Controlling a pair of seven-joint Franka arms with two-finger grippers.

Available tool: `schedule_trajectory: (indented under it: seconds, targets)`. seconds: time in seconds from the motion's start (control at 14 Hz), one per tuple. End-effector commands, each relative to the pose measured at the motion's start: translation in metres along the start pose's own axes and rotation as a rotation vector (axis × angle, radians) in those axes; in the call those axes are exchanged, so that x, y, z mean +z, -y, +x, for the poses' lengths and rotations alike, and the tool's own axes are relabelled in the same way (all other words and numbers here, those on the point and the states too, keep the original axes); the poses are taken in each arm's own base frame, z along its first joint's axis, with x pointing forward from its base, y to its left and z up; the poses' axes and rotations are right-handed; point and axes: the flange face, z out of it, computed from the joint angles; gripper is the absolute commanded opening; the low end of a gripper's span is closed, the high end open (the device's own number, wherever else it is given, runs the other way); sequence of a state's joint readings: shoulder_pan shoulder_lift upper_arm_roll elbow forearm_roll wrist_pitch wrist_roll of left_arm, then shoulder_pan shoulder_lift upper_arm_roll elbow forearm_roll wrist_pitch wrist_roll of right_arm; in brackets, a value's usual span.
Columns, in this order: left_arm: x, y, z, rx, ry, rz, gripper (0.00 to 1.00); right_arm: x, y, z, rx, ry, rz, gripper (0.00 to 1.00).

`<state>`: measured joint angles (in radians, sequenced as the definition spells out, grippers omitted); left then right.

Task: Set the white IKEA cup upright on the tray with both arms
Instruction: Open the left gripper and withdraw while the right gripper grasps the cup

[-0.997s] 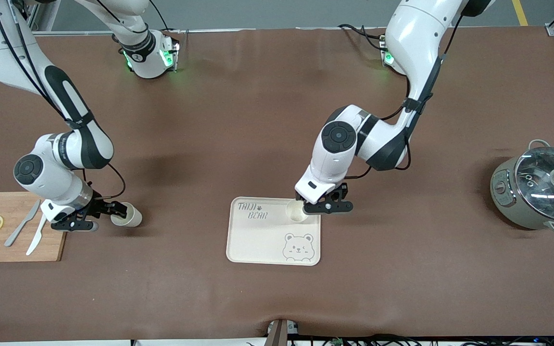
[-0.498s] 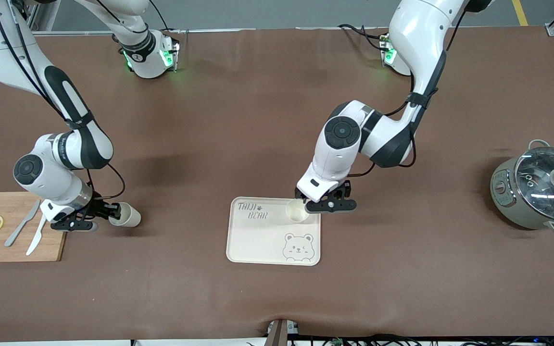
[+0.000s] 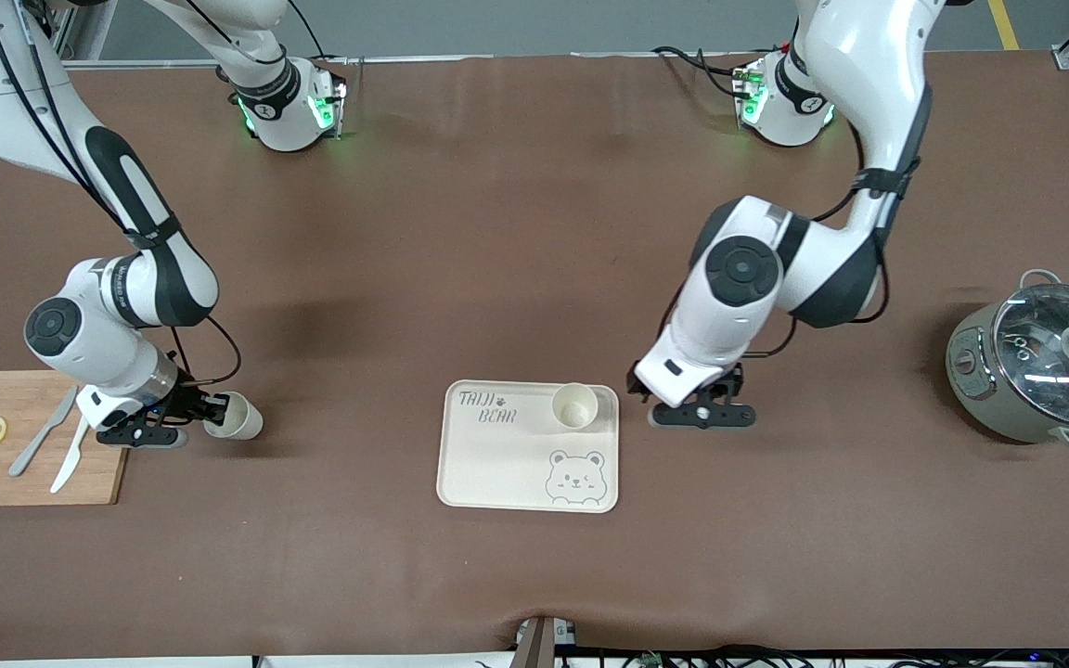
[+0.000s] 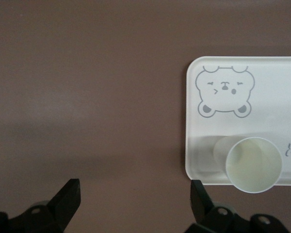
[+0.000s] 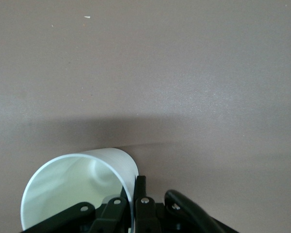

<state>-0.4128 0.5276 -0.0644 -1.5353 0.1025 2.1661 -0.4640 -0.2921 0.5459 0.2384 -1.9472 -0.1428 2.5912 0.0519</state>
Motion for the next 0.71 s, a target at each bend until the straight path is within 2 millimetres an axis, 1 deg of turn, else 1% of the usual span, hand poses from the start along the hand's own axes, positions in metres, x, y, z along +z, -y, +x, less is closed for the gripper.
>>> schedule_trajectory:
  seconds: [0.0,0.21,0.36,0.43,0.5,0.64]
  targets:
    - [-0.007,0.029,-0.004,0.04,0.01,0.018,1.0,0.001,-0.005,-0.001,-0.004,-0.005,-0.01,0.0]
    - [-0.014,0.069,0.006,0.076,0.007,0.024,1.0,-0.001,-0.005,0.0,-0.012,0.001,-0.011,0.0]
    - [-0.016,0.1,0.009,0.103,0.012,0.027,1.0,-0.013,-0.002,0.003,-0.014,-0.006,-0.017,0.0]
    - [-0.017,0.118,0.012,0.11,0.015,0.029,1.0,-0.027,0.001,0.005,-0.017,0.018,-0.025,0.0]
    - [-0.018,0.13,0.011,0.125,0.02,0.028,1.0,-0.044,0.001,0.01,-0.016,0.046,-0.036,0.0]
    - [-0.023,0.156,0.006,0.138,0.05,0.004,1.0,-0.084,0.006,0.02,-0.012,0.11,-0.053,0.0]
